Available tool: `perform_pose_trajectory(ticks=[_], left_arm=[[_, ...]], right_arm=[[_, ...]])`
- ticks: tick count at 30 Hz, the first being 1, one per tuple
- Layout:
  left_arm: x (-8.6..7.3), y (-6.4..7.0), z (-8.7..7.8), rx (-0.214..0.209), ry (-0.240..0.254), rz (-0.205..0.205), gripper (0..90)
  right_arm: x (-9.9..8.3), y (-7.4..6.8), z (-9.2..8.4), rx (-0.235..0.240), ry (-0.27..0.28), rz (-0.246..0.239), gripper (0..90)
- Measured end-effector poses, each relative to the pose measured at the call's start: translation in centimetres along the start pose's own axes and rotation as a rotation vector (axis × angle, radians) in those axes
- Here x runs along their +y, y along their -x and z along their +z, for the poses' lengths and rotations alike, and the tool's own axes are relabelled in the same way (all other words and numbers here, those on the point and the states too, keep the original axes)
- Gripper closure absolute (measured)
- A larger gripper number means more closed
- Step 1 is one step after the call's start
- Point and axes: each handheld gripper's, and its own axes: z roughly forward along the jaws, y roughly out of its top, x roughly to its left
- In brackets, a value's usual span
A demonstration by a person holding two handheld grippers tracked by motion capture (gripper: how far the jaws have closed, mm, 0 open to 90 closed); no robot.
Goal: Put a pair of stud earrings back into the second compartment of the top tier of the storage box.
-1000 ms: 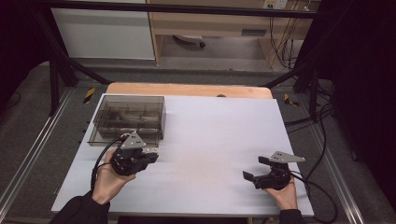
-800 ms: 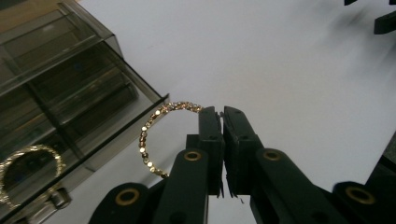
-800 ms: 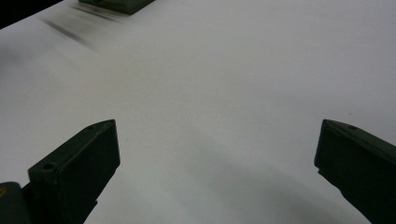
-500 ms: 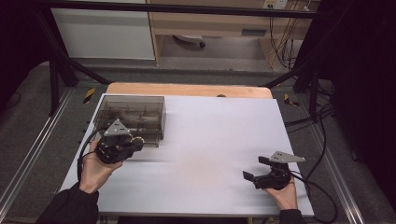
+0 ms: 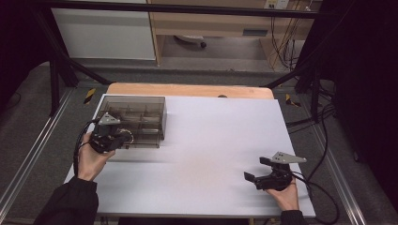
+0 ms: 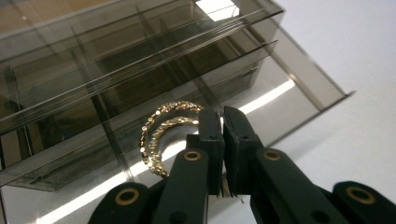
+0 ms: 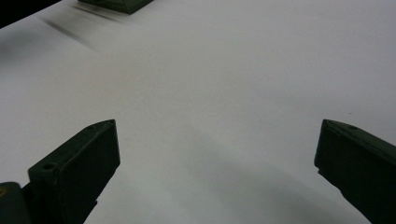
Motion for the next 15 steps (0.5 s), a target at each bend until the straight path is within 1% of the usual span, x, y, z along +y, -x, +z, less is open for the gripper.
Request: perform_pose_trajectory(ticks=[2,4,7,8,10,15], left_arm=[[-0.2,-0.3,0.4,0.004,-0.005,-0.007,85.6],[-0.4,-0.6,0.8,-0.001,-0.004,-0.014,85.5],[-0.6,-0.8,0.9,0.006,0.009,-0.021,84.9],[-0.6,-0.9,0.9,0.001,0.016,-0.025,84.7],[-0.6,-1.0,0.5,-0.014,0.035,-0.038,80.3],[-0.7,-1.1,-1.2,-0.02,0.097,-0.043,70.1]], right_arm=[[0.0,0.0,0.0,0.0,0.0,0.003,0.5],[0.0,0.0,0.0,0.0,-0.001,0.0,0.5],[0.0,0.0,0.0,0.0,-0.001,0.002,0.5],[0.0,0.0,0.0,0.0,0.0,0.001,0.5],[0.0,0.0,0.0,0.0,0.001,0.002,0.5],[0.0,0.0,0.0,-0.001,0.001,0.002,0.5]])
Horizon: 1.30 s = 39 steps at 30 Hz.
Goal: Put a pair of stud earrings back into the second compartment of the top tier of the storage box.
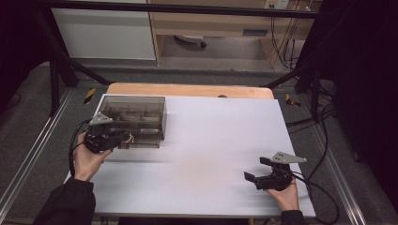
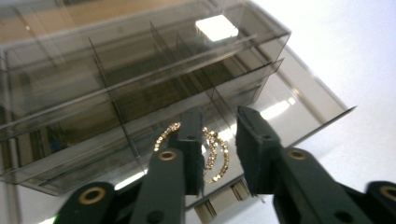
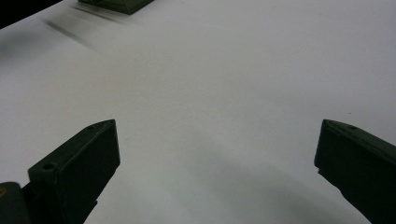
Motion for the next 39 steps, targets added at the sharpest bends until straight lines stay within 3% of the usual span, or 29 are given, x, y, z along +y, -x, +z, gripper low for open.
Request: perform_pose_trajectory(ticks=[7,18,28,39], left_arm=[[-1.3,0.1,-2.2,-0.021,0.05,0.02,52.7],[-5.0,0.2,-3.7,-0.023,0.086,0.061,32.9],[-8.3,0.0,-3.1,-0.034,0.097,0.064,17.3],[-11.1,-0.3,-1.5,-0.036,0.082,0.081,7.1]], right_arm=[[0.0,0.0,0.0,0.0,0.001,0.002,0.5],[0.0,0.0,0.0,0.0,0.0,0.003,0.5],[0.0,0.0,0.1,0.001,-0.001,0.004,0.5],[-0.1,-0.1,0.1,0.003,-0.004,0.008,0.5]])
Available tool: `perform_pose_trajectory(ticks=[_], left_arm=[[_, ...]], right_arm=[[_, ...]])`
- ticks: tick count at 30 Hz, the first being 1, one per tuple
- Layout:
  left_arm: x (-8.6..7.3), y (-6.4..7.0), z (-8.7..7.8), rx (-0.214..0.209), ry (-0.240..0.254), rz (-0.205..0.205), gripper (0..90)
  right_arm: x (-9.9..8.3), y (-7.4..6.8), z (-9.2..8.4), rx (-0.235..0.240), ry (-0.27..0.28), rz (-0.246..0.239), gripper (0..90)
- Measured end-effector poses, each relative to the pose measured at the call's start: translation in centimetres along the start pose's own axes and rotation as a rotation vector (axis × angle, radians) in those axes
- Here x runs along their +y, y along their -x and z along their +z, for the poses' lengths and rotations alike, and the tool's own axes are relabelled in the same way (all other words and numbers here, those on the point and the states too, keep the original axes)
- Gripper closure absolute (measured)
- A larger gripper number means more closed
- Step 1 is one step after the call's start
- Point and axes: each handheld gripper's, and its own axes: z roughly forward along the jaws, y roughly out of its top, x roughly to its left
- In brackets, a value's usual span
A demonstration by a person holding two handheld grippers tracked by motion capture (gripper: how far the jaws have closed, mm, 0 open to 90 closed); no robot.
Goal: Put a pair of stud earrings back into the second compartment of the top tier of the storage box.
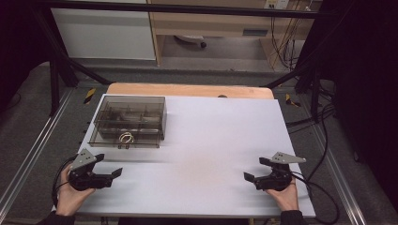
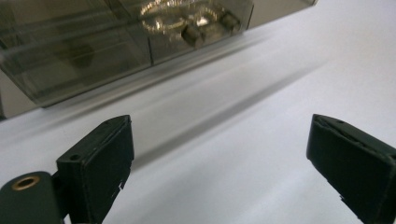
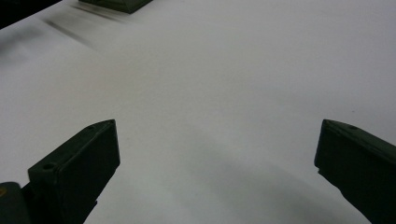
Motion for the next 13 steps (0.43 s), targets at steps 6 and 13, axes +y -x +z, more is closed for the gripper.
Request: perform_pose_trajectory(ticks=[6,13], left_arm=[[-1.1,-0.5,0.8,0.008,-0.011,0.005,6.1],[-1.6,-0.8,1.2,0.02,-0.029,0.01,6.1]], right_arm=[[0.0,-0.1,0.0,0.002,0.0,0.001,0.5],[-0.1,0.0,0.0,0.003,-0.001,-0.002,0.5]])
